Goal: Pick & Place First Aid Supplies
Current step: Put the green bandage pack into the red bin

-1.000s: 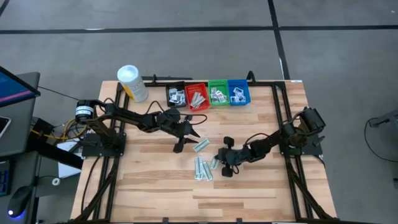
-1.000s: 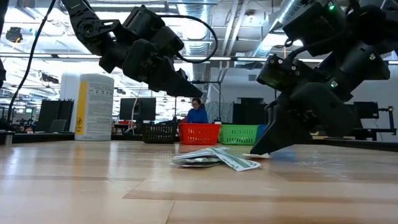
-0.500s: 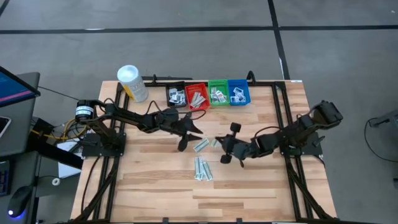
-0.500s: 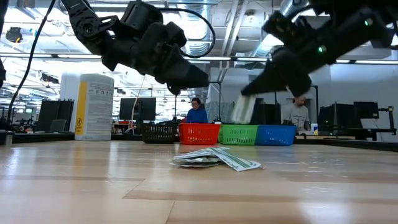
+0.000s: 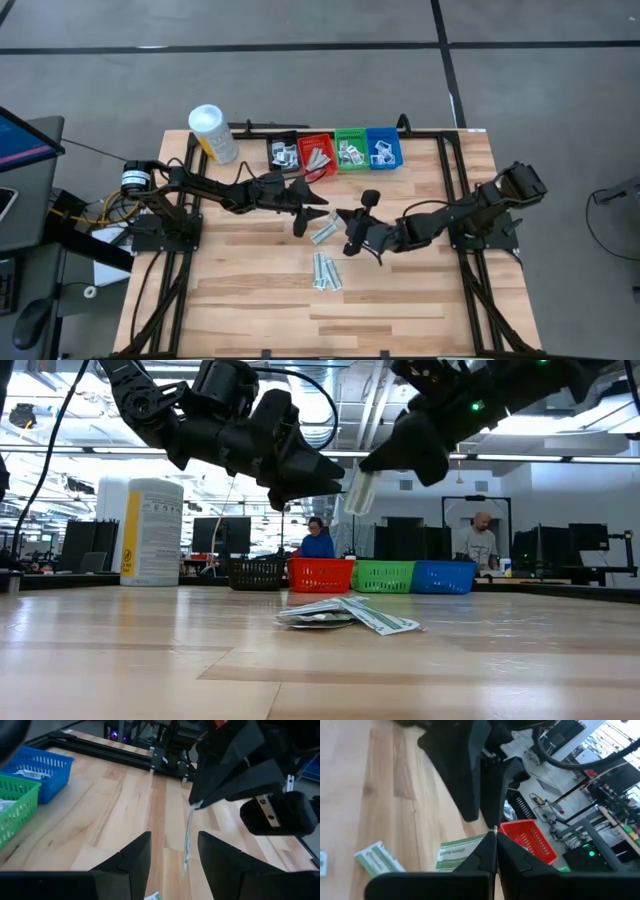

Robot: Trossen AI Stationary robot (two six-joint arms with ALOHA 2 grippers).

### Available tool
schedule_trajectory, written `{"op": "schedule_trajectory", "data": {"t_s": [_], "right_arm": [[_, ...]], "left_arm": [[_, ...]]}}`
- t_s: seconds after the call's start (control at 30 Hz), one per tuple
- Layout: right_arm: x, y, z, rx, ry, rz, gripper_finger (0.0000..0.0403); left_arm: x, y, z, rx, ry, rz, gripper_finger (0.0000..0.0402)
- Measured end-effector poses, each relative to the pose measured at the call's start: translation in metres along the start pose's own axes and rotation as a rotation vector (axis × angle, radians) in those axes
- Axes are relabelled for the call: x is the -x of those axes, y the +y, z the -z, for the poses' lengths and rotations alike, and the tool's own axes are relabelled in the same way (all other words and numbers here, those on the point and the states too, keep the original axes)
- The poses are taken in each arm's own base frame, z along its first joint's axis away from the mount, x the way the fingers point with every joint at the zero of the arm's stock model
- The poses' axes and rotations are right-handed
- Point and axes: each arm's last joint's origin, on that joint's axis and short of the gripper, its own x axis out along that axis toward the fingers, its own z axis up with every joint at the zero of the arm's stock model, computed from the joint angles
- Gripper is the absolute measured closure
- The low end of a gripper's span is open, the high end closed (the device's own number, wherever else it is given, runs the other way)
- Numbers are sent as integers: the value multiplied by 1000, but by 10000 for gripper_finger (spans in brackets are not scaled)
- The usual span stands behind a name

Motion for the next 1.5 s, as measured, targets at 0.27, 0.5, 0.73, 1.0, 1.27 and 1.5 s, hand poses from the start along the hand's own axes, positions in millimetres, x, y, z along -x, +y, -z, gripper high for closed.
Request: {"op": "schedule_trajectory", "data": {"t_s": [0.27,0.5,0.73,1.0,1.27,1.5], "right_arm": [[-2,-6,-15,34,-28,4,402],[-9,-13,-19,38,-35,13,403],[-13,-17,-22,20,-71,-11,403],[-12,-17,-24,22,-94,-25,403],[-12,-17,-24,24,-95,-26,384],[-12,-16,-23,36,-91,-33,312]], "left_arm": [[0,0,0,-5,-1,-2,239],[0,-3,-1,-59,3,100,238],[0,-4,-1,-118,-1,131,241],[0,-4,-1,-120,-2,131,305],[1,2,-2,-116,-5,113,394],[2,8,-3,-111,-7,91,397]]}}
